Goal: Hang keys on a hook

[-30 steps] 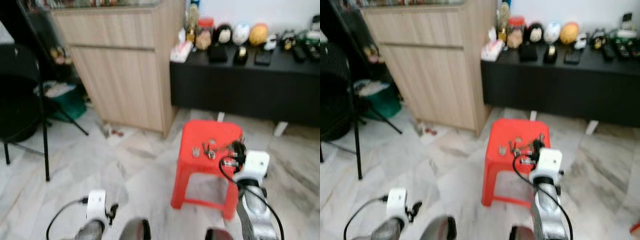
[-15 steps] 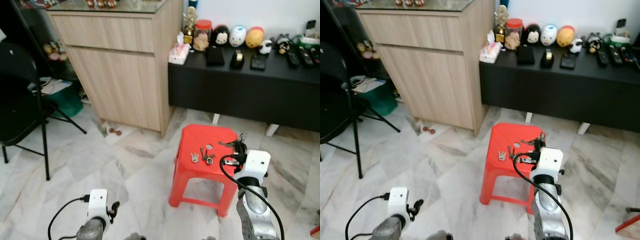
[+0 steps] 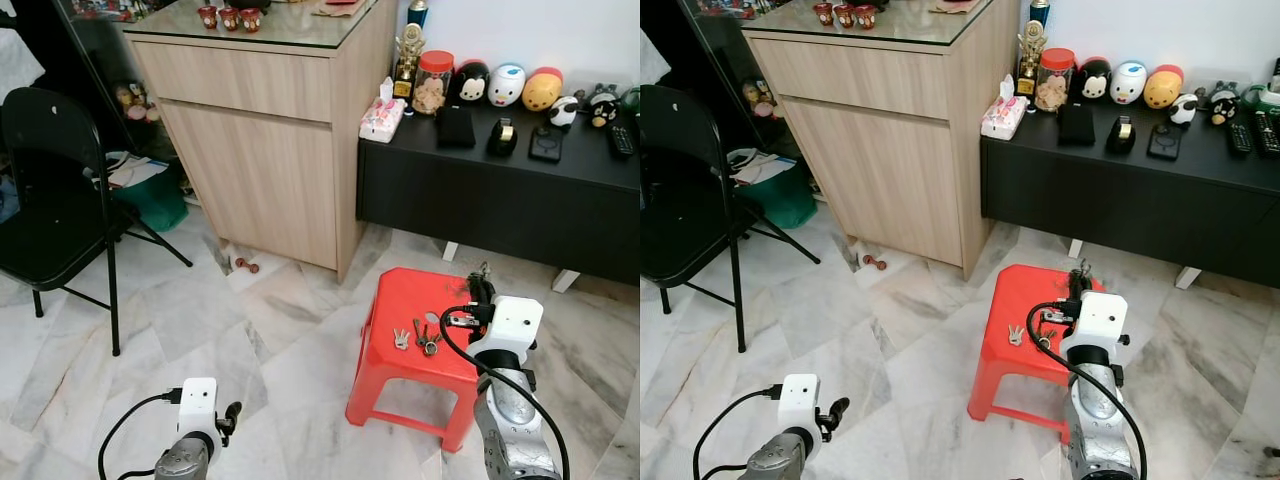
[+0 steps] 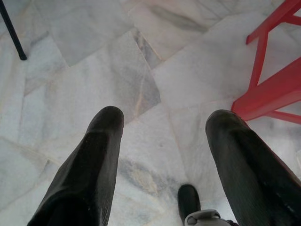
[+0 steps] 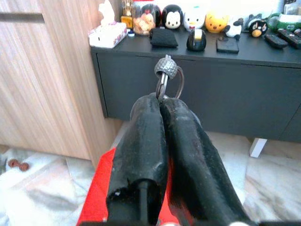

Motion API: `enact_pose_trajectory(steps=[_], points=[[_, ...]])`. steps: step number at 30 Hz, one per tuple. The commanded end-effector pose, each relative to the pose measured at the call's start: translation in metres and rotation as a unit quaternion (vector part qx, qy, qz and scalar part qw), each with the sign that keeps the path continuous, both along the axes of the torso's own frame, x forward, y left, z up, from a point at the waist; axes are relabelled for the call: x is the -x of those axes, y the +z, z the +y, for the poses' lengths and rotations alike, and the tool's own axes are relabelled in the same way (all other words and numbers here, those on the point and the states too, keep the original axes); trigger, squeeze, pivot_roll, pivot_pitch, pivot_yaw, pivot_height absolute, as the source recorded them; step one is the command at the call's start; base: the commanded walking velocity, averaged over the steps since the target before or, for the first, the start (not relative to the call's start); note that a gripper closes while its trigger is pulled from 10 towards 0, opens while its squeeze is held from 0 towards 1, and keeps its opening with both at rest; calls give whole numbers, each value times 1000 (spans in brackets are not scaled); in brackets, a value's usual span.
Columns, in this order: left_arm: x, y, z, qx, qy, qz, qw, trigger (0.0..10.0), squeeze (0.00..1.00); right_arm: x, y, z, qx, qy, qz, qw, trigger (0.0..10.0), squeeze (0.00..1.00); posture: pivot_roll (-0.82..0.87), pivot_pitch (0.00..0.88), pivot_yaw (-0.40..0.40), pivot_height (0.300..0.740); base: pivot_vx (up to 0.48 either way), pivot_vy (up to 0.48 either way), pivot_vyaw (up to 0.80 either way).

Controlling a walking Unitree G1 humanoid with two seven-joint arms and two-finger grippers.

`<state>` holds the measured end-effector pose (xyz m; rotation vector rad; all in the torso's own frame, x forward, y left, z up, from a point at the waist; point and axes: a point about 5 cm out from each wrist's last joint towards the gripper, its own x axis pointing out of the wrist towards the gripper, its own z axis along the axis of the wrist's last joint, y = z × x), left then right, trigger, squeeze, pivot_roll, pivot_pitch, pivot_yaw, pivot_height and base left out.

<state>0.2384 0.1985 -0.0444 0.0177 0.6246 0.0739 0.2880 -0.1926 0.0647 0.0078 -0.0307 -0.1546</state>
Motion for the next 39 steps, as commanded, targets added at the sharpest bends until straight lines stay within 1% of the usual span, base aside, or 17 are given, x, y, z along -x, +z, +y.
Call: enact_pose_trajectory(steps=[1, 6, 7, 11, 14, 17, 18, 19, 20, 24, 25, 26, 27, 30, 31, 33, 39], points=[[3, -2, 2, 0, 3, 10, 1000, 10000, 0, 3, -11, -3, -6, -3, 28, 1000, 10000, 0, -35, 69, 38, 740, 0, 0, 0], [4, -3, 1, -1, 2, 13, 1000, 10000, 0, 21, -46, -13, -18, -19, 107, 994, 10000, 0, -30, 68, 35, 740, 0, 0, 0], [4, -3, 1, -1, 3, 14, 1000, 10000, 0, 29, -58, -17, -20, -26, 136, 990, 10000, 0, -33, 67, 34, 740, 0, 0, 0], [5, -4, 1, 0, 3, 15, 1000, 10000, 0, 48, -81, -26, -31, -43, 194, 980, 10000, 0, -33, 64, 35, 740, 0, 0, 0], [5, -4, 1, 0, 2, 16, 1000, 10000, 0, 63, -97, -30, -49, -54, 238, 969, 10000, 0, -30, 61, 36, 740, 0, 0, 0], [5, -4, 1, 0, 0, 17, 1000, 10000, 0, 82, -114, -33, -49, -65, 292, 953, 10000, 0, -30, 53, 37, 740, 0, 0, 0], [5, -4, 1, 0, 0, 17, 1000, 10000, 0, 82, -114, -33, -49, -65, 292, 953, 10000, 0, -30, 53, 37, 740, 0, 0, 0], [6, -5, 1, -1, -2, 19, 1000, 10000, 0, 94, -124, -34, -51, -75, 323, 942, 10000, 0, -29, 53, 40, 740, 0, 0, 0], [6, -5, 1, -1, -3, 20, 1000, 10000, 0, 100, -129, -34, -63, -80, 337, 936, 10000, 0, -31, 50, 42, 740, 0, 0, 0], [8, -7, 1, 0, -5, 25, 1000, 10000, 0, 112, -139, -30, -92, -85, 367, 922, 10000, 0, -30, 44, 46, 740, 0, 0, 0], [9, -7, 1, -1, -5, 27, 1000, 10000, 0, 117, -142, -28, -104, -88, 377, 916, 10000, 0, -30, 42, 48, 740, 0, 0, 0], [10, -8, 3, -1, 1, 28, 1000, 10000, 0, 127, -148, -25, -119, -94, 396, 906, 10000, 0, -32, 39, 49, 740, 0, 0, 0], [11, -8, 5, -1, 4, 29, 1000, 10000, 0, 130, -150, -24, -121, -96, 402, 902, 10000, 0, -31, 39, 49, 740, 0, 0, 0], [12, -8, 7, -1, 9, 30, 1000, 10000, 0, 134, -153, -23, -123, -95, 412, 898, 10000, 0, -27, 36, 49, 740, 0, 0, 0], [12, -8, 8, -1, 12, 31, 999, 10000, 0, 136, -153, -23, -109, -97, 416, 898, 10000, 0, -27, 32, 50, 740, 0, 0, 0], [12, -8, 8, -1, 12, 31, 999, 10000, 0, 137, -153, -23, -119, -101, 413, 897, 10000, 0, -32, 28, 51, 740, 0, 0, -756], [13, -9, 8, -1, 14, 32, 999, 10000, 0, 140, -155, -28, -112, -98, 426, 893, 10000, 0, -34, 23, 48, 740, 0, 0, -773]])
